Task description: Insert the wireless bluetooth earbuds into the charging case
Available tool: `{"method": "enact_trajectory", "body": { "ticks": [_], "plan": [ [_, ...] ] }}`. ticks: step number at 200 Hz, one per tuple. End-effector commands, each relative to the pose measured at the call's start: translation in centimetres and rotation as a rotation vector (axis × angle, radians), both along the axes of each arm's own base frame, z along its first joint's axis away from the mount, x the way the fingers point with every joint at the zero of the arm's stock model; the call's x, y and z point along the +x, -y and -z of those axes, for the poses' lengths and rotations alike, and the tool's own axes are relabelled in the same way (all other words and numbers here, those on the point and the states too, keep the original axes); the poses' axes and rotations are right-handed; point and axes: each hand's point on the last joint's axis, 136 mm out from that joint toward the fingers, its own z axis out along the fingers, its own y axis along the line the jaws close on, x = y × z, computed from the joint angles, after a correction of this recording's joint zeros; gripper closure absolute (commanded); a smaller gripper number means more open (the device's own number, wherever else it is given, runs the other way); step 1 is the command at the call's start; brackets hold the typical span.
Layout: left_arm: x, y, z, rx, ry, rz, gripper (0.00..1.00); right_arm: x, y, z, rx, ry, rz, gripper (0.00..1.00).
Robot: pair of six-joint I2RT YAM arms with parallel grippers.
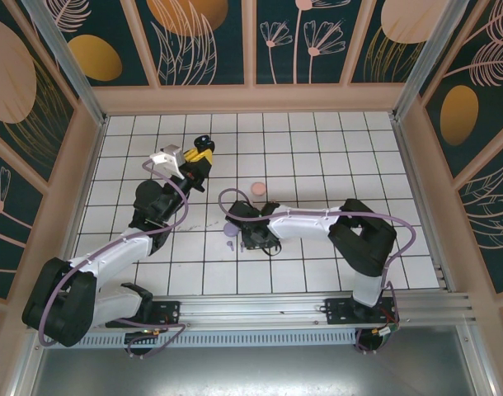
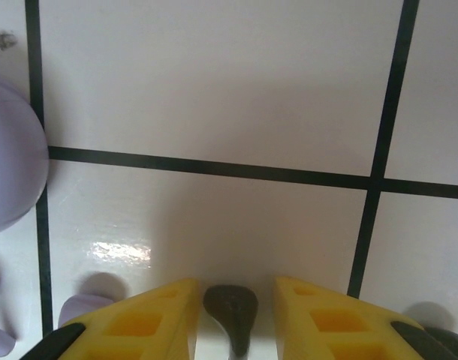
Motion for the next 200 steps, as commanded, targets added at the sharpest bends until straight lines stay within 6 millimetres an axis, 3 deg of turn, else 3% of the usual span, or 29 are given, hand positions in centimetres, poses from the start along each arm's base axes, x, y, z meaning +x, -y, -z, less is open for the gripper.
{"method": "enact_trajectory", "body": {
  "ticks": [1,84,138,175,200],
  "plan": [
    [-0.5,0.2,-1.1,-0.016,0.043,0.024,1.0,0.4,-0.6,0.0,-0.006,0.017,0.008,0.68],
    [-0.4,0.4,-0.8,-0.019,0.036,0.035,1.0,0.5,-0.8,0.3,-0.005,0.015,0.005,0.72],
    [-0.3,0.6,-0.7,-0.025,0.032,0.046,1.0,0.5,-0.6,0.1,-0.01,0.023,0.007,0.81],
    [-0.7,1.1,-1.2,-0.037,0.054,0.084,1.0,1.1,-0.5,-1.9,0.012,0.07,0.018,0.82],
    [-1.1,1.8,-1.5,-0.025,0.077,0.129,1.0,2.2,-0.1,-5.0,0.046,0.143,0.037,0.83]
  ]
}}
